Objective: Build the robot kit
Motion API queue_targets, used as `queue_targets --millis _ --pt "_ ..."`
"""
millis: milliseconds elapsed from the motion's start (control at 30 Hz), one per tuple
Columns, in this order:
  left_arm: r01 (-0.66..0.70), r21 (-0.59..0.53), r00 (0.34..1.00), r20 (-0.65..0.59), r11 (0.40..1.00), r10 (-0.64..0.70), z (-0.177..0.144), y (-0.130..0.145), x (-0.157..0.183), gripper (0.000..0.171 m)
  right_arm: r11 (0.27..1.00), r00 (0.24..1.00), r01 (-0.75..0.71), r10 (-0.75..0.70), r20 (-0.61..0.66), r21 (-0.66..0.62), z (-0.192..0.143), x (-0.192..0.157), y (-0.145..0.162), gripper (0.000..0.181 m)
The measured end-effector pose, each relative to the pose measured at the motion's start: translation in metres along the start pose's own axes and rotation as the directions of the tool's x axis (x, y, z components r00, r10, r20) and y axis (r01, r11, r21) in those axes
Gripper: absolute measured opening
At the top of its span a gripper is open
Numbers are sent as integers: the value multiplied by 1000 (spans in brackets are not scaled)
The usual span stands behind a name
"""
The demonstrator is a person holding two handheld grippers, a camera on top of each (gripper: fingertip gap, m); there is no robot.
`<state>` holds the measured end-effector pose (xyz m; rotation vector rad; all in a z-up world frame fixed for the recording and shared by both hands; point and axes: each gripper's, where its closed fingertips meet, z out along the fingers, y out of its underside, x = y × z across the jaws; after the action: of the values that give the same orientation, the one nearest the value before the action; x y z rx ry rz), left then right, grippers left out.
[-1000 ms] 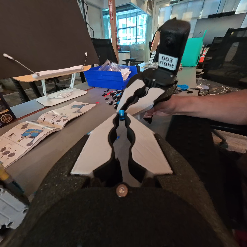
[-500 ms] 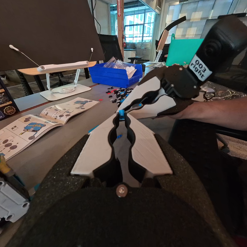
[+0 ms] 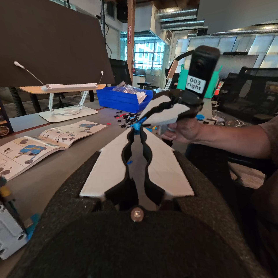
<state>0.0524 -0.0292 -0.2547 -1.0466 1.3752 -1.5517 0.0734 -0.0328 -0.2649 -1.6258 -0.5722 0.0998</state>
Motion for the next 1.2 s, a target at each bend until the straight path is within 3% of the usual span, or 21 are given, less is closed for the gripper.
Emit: queue_targets --millis 67,167,267,500,833,1200 --pt "-47 -13 999 14 999 47 -2 1 1 7 987 987 -147 143 68 62 -11 3 -7 4" --pt "-163 -125 985 41 979 169 -6 14 -4 7 917 908 -380 345 238 120 -25 1 -17 4" --pt "-174 -145 982 51 974 183 -11 16 -11 7 860 839 -495 438 324 120 -27 1 -20 4" --pt "-182 -173 983 -8 968 184 -4 26 -1 7 875 834 -482 445 326 39 -12 -8 -7 4" --pt "-126 -109 992 -12 986 126 -6 19 -6 7 876 862 -478 455 225 59 -13 17 6 4" --pt "-89 -69 995 -48 994 86 -7 15 -4 7 865 830 -502 479 286 9 -8 5 8 4"
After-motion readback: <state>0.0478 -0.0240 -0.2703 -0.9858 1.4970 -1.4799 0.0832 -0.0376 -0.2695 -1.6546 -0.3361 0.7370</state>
